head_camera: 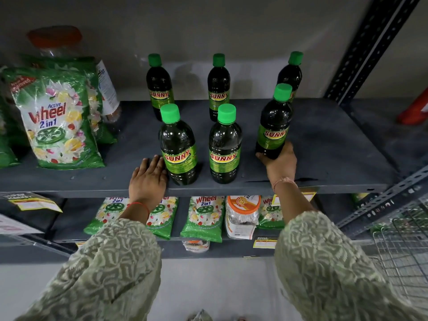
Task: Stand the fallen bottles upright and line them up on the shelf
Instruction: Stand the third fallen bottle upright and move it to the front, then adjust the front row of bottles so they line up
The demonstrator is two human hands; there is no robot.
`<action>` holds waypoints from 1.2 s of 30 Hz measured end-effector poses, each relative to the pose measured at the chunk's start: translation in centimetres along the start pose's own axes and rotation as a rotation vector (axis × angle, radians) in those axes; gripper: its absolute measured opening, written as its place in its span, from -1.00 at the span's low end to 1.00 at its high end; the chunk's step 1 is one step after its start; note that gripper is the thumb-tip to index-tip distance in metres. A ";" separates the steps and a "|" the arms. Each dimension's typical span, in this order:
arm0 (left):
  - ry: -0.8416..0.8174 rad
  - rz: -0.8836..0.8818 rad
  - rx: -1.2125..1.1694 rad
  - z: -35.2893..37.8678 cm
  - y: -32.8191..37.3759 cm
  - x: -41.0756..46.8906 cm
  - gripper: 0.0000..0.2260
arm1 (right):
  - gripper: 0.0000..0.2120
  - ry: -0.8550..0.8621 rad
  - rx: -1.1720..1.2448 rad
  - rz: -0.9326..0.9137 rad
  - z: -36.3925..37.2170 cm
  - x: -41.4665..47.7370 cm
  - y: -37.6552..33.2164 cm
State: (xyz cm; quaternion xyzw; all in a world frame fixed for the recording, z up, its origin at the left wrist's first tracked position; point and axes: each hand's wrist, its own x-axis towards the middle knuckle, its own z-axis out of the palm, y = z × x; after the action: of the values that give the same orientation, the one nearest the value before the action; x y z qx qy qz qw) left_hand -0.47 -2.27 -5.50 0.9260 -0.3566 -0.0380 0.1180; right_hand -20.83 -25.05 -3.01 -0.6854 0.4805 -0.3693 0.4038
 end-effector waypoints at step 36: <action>0.412 -0.029 -0.823 0.2 8.1 -9.7 -0.47 | 0.08 -0.130 0.131 -0.011 -2.7 -6.1 1.3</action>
State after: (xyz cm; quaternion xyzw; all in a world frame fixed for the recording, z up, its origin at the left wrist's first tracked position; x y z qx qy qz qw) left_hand -13.01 -1.65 -3.87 0.7954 -0.2681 0.0066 0.5436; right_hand -25.37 -20.07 -3.86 -0.6828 0.4241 -0.3570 0.4760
